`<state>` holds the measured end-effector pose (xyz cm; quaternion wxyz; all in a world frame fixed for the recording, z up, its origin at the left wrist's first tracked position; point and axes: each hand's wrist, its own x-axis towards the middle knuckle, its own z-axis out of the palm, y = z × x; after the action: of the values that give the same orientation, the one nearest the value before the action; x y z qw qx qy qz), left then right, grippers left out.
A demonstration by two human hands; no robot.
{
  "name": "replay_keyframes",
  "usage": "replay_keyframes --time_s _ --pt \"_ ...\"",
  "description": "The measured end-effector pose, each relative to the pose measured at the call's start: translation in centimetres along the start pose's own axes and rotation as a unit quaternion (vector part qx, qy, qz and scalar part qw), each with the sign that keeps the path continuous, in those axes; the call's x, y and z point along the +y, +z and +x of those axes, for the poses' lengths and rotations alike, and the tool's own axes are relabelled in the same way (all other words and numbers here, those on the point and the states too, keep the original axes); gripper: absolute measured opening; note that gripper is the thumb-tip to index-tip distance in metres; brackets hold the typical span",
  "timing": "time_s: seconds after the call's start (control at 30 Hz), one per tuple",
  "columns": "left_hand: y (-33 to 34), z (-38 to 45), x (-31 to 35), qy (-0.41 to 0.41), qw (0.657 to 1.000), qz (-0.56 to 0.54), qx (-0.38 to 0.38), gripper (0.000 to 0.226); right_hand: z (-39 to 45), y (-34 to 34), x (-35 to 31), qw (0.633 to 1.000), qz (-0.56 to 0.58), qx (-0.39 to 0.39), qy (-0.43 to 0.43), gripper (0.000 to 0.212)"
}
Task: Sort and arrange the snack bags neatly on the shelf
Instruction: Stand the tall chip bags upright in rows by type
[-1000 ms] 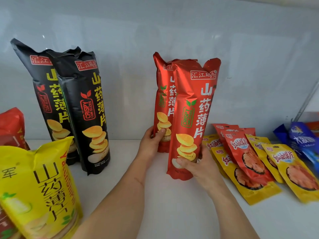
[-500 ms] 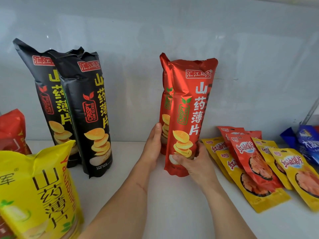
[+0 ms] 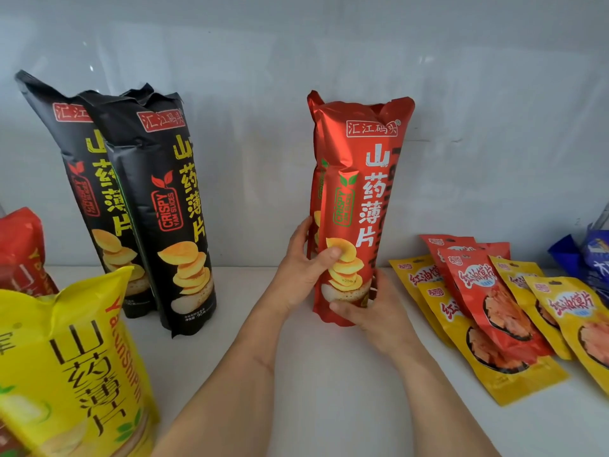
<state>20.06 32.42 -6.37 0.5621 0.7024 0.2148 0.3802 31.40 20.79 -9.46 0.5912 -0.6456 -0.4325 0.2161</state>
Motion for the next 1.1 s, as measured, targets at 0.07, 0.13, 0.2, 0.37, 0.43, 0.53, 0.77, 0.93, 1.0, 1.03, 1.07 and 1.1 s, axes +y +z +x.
replay_keyframes --time_s 0.07,0.13,0.2,0.37,0.43,0.53,0.77,0.93,1.0,1.03,1.07,1.1 --pt "0.3 0.1 0.3 -0.002 1.0 0.009 0.006 0.096 -0.1 -0.5 0.6 0.999 -0.019 -0.029 0.007 0.072" --pt "0.3 0.3 0.2 -0.006 1.0 0.021 0.013 0.097 0.2 -0.7 0.9 0.998 -0.045 -0.03 0.013 0.076" --pt "0.1 0.4 0.0 -0.008 1.0 0.024 0.013 0.096 0.5 -0.5 1.0 0.998 -0.057 -0.02 0.019 0.076" --pt "0.0 0.5 -0.4 -0.008 0.999 0.03 0.013 0.081 0.5 0.0 0.8 0.997 -0.071 -0.005 0.02 0.076" --pt "0.0 0.3 -0.2 -0.009 0.999 0.03 0.016 0.08 0.5 0.0 0.9 0.997 -0.071 -0.004 0.027 0.077" --pt "-0.1 -0.1 -0.2 -0.014 0.999 0.031 0.017 0.071 0.2 0.1 0.7 0.997 -0.075 -0.006 0.034 0.075" --pt "-0.6 -2.5 -0.1 -0.038 0.993 0.104 0.026 0.064 -0.6 0.2 0.6 0.984 -0.166 0.012 0.059 0.078" --pt "-1.8 -4.0 -0.3 -0.026 0.978 0.199 0.048 0.066 -2.5 0.2 -0.8 0.94 -0.319 0.034 0.116 0.075" --pt "-2.0 -4.7 -0.2 -0.009 0.97 0.234 0.061 0.06 -3.5 0.4 -1.3 0.911 -0.399 0.034 0.1 0.061" --pt "-2.1 -5.1 0.0 -0.001 0.967 0.248 0.066 0.057 -4.0 0.5 -1.5 0.899 -0.429 0.03 0.086 0.055" --pt "-2.1 -5.6 0.3 0.008 0.962 0.265 0.07 0.054 -4.5 0.7 -1.8 0.89 -0.449 0.022 0.07 0.05" --pt "-2.0 -6.2 0.7 0.018 0.956 0.285 0.072 0.052 -4.9 0.9 -2.1 0.885 -0.463 0.015 0.051 0.045"
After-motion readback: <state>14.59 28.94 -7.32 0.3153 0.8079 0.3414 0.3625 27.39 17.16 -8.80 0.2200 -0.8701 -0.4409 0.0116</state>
